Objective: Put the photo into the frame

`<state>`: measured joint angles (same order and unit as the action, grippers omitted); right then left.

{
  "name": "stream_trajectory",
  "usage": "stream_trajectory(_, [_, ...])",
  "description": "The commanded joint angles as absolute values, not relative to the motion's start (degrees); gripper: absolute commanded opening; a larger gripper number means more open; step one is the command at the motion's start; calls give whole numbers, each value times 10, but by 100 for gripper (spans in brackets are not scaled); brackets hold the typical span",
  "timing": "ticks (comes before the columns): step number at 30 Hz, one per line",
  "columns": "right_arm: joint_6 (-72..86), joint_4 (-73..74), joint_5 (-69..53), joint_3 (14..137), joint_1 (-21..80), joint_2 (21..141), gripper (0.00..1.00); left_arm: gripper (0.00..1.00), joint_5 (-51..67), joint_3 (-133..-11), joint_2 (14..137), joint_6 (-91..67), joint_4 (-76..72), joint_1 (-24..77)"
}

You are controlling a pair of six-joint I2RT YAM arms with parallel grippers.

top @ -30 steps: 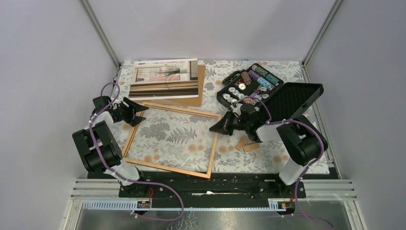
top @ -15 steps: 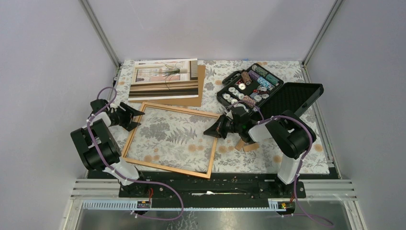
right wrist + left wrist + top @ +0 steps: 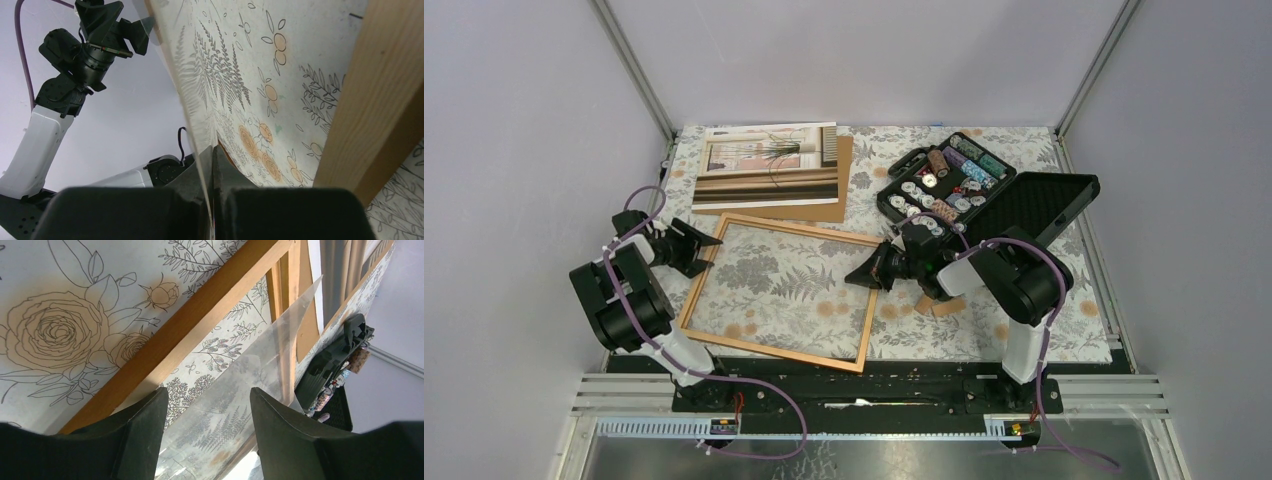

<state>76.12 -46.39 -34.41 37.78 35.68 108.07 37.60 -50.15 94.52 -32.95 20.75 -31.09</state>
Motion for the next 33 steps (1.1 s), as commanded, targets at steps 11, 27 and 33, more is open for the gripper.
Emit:
stream_trajectory(11, [777, -480, -303, 402, 373, 1096, 0, 68, 361, -525, 942, -325, 224, -310])
stream_trajectory(27, [778, -409, -302, 414, 377, 1078, 0, 70, 353, -530, 917, -325, 248, -311])
stream_trajectory(33, [786, -416, -311, 409, 380, 1060, 0, 70, 348, -538, 890, -327, 263, -311])
